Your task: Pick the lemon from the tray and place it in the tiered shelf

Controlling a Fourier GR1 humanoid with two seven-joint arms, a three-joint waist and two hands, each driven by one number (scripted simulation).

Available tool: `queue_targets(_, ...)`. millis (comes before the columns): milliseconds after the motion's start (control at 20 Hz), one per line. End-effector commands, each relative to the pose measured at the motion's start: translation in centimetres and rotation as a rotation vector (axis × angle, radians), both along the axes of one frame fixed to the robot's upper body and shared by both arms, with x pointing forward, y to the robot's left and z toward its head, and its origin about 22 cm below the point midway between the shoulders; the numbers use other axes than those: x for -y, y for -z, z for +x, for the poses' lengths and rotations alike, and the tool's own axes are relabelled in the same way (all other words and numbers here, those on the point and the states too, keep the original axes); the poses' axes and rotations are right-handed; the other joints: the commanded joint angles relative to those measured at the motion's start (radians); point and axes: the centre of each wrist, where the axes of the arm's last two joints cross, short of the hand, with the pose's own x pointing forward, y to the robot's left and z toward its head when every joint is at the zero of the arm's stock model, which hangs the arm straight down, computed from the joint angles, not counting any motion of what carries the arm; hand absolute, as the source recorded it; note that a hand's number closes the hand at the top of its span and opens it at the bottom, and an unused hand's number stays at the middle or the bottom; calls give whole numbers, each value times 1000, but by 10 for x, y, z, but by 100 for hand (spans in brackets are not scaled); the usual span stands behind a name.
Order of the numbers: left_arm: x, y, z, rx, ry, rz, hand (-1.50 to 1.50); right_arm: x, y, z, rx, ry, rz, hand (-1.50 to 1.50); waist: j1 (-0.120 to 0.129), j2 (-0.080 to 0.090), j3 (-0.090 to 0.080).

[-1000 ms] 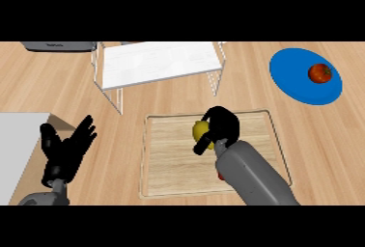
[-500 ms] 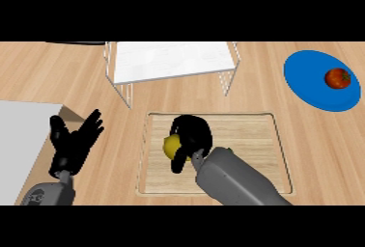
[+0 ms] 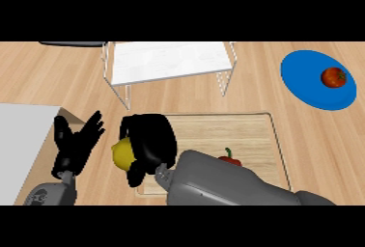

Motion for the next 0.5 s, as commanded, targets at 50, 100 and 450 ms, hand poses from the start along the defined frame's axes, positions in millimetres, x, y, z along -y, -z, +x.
queue_targets(50,-13,8,-7,-8,-39,-8,0,-24,-64,-33,174,15,108,150,-25,-13,-1)
queue_targets(100,-5,2,-8,-17,-38,-5,0,-25,-85,-34,191,36,121,150,-41,-17,0)
queue_targets(450,-21,-6,-2,-11,-67,-14,0,-26,-176,-16,271,142,144,150,-62,-10,0)
